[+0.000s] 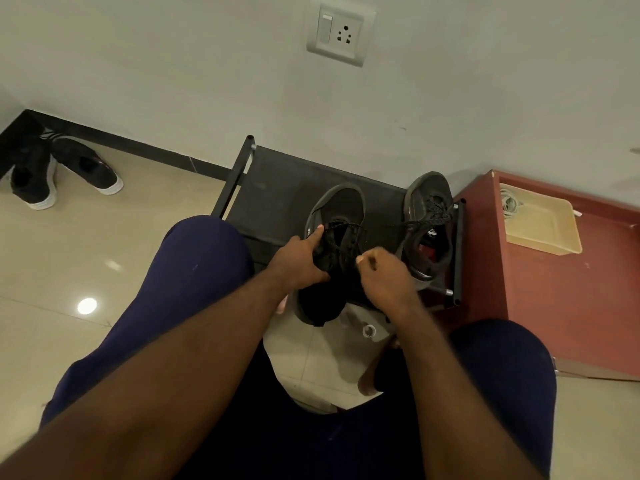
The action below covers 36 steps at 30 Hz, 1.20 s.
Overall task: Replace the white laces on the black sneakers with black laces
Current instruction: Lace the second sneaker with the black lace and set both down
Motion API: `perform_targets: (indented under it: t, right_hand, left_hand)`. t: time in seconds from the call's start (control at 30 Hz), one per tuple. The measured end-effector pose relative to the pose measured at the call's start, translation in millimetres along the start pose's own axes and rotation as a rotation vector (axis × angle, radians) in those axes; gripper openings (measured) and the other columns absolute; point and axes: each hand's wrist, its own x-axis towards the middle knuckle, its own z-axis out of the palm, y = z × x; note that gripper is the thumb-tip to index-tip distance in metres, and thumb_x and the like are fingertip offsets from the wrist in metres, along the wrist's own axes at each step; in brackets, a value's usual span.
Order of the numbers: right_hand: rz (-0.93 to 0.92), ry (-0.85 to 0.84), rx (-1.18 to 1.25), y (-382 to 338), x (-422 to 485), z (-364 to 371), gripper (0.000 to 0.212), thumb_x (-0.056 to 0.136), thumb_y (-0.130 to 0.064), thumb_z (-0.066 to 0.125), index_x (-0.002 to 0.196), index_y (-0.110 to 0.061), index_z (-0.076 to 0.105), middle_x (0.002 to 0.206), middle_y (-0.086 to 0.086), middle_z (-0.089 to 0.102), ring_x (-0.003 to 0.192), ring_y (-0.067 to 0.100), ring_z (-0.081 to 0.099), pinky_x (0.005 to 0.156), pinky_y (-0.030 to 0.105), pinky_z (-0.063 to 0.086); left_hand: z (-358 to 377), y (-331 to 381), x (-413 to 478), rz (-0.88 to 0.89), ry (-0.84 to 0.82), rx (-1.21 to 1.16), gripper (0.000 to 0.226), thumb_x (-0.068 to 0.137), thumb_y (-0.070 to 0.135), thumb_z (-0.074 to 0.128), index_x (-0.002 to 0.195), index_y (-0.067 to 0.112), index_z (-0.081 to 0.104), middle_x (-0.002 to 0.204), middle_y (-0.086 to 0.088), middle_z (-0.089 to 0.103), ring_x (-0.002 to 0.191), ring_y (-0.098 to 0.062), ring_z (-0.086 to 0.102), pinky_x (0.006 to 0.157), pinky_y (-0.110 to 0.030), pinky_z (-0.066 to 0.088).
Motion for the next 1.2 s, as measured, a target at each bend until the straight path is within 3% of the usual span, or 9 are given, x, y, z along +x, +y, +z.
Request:
perform_targets:
  t: [0.17, 0.37, 0.4, 0.47, 0.57, 0.63, 0.87, 1.0, 1.2]
  right_hand:
    - [-0.086, -0.076, -0.140, 3, 3, 12, 0.028, 0.101, -0.031, 0.055, 0.080, -0.013, 0.060, 0.090, 0.012, 0.063, 0.089, 0.031, 0.062, 0.075, 0.039, 0.047]
    - [-0.225, 0.062, 0.334, -18, -15, -8, 0.024, 0.103, -0.022, 0.052, 0.098, -0.007, 0.070, 0.154, 0.006, 0.044, 0.149, 0.013, 0.026, 0.119, 0.033, 0.026]
    - [-0.198, 0.011, 0.550, -26, -23, -13, 0.025, 0.103, -0.021, 0.050, 0.098, -0.008, 0.071, 0.148, 0.006, 0.052, 0.145, 0.009, 0.035, 0.116, 0.031, 0.033]
    - [-0.190, -0.089, 1.094, -42, -36, -26, 0.033, 0.099, -0.019, 0.046, 0.073, -0.009, 0.064, 0.093, 0.010, 0.072, 0.105, 0.020, 0.068, 0.092, 0.030, 0.052]
    - [-0.029, -0.036, 1.501, -58, -46, -51, 0.042, 0.099, -0.018, 0.043, 0.058, -0.019, 0.037, 0.045, -0.004, 0.033, 0.038, 0.013, 0.035, 0.042, 0.024, 0.035]
    - [0.093, 0.069, 1.358, -54, -41, -57, 0.043, 0.099, -0.020, 0.049, 0.060, -0.021, 0.032, 0.045, -0.005, 0.025, 0.037, 0.010, 0.020, 0.038, 0.021, 0.019]
    - [0.134, 0.092, 0.202, 3, -11, -19, 0.030, 0.089, -0.036, 0.069, 0.085, -0.014, 0.050, 0.077, -0.002, 0.053, 0.073, 0.019, 0.054, 0.062, 0.030, 0.039]
    - [0.175, -0.106, -0.063, 2, -4, 1, 0.041, 0.085, -0.046, 0.070, 0.101, -0.014, 0.051, 0.094, 0.005, 0.062, 0.090, 0.026, 0.062, 0.074, 0.038, 0.052]
    - [0.046, -0.501, -0.036, -15, -17, -10, 0.041, 0.095, -0.040, 0.064, 0.065, -0.015, 0.051, 0.060, 0.001, 0.048, 0.050, 0.012, 0.044, 0.050, 0.025, 0.034]
  left_hand:
    - [0, 0, 0, -0.001, 0.009, 0.006, 0.109, 0.076, 0.041, 0.078, 0.156, 0.035, 0.005, 0.130, -0.015, 0.045, 0.115, -0.033, 0.053, 0.100, -0.040, 0.047]
    - [-2, 1, 1, -0.007, -0.002, 0.001, 0.109, 0.075, 0.038, 0.080, 0.156, 0.035, 0.006, 0.131, -0.013, 0.044, 0.116, -0.030, 0.053, 0.097, -0.037, 0.048]
    - [-2, 1, 1, -0.010, -0.004, -0.008, 0.110, 0.075, 0.038, 0.080, 0.156, 0.035, 0.007, 0.131, -0.012, 0.044, 0.115, -0.030, 0.053, 0.098, -0.037, 0.048]
    - [-2, 0, 2, -0.015, -0.005, -0.021, 0.111, 0.073, 0.038, 0.082, 0.156, 0.035, 0.009, 0.130, -0.012, 0.045, 0.116, -0.031, 0.053, 0.099, -0.039, 0.048]
    - [-2, 0, 3, -0.033, -0.011, -0.024, 0.111, 0.070, 0.039, 0.084, 0.156, 0.036, 0.015, 0.128, -0.011, 0.045, 0.115, -0.031, 0.052, 0.099, -0.042, 0.048]
    - [-2, -1, 5, -0.031, -0.009, -0.036, 0.107, 0.069, 0.039, 0.085, 0.155, 0.035, 0.020, 0.127, -0.010, 0.046, 0.113, -0.030, 0.053, 0.099, -0.043, 0.050]
    - [-1, -1, 8, -0.023, -0.011, -0.032, 0.098, 0.071, 0.042, 0.080, 0.152, 0.034, 0.026, 0.124, -0.008, 0.047, 0.110, -0.027, 0.054, 0.098, -0.042, 0.051]
    - [0, -1, 8, -0.016, -0.004, -0.014, 0.103, 0.072, 0.043, 0.079, 0.155, 0.035, 0.019, 0.125, -0.010, 0.047, 0.111, -0.028, 0.053, 0.097, -0.040, 0.049]
    - [1, -2, 6, -0.030, 0.001, -0.031, 0.107, 0.075, 0.039, 0.080, 0.156, 0.035, 0.011, 0.132, -0.010, 0.043, 0.117, -0.029, 0.050, 0.096, -0.038, 0.048]
